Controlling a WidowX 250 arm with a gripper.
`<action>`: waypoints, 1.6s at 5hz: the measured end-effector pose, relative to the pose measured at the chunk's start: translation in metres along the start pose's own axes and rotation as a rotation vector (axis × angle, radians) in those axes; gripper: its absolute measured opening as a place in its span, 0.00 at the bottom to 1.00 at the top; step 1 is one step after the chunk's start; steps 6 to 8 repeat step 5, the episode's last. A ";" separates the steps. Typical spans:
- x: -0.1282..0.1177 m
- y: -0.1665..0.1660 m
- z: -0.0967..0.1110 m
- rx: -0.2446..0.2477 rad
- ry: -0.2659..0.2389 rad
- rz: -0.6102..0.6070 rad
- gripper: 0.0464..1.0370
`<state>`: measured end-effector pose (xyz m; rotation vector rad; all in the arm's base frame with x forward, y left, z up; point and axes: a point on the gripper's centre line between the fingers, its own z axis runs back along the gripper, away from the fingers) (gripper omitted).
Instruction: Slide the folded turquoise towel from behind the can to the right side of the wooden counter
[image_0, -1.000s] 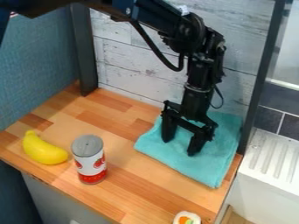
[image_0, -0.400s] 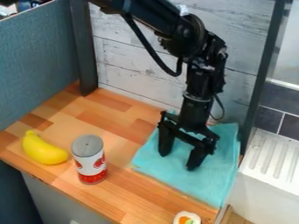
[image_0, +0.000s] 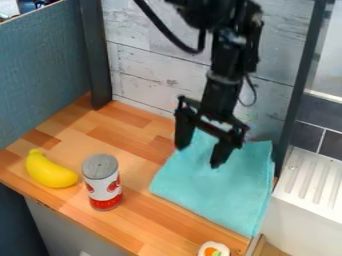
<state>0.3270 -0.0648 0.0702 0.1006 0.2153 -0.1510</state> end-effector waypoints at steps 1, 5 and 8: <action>-0.013 -0.010 0.036 0.048 -0.049 0.001 0.96; -0.103 -0.065 0.035 -0.055 -0.143 0.063 0.96; -0.103 -0.065 0.035 -0.055 -0.143 0.063 0.96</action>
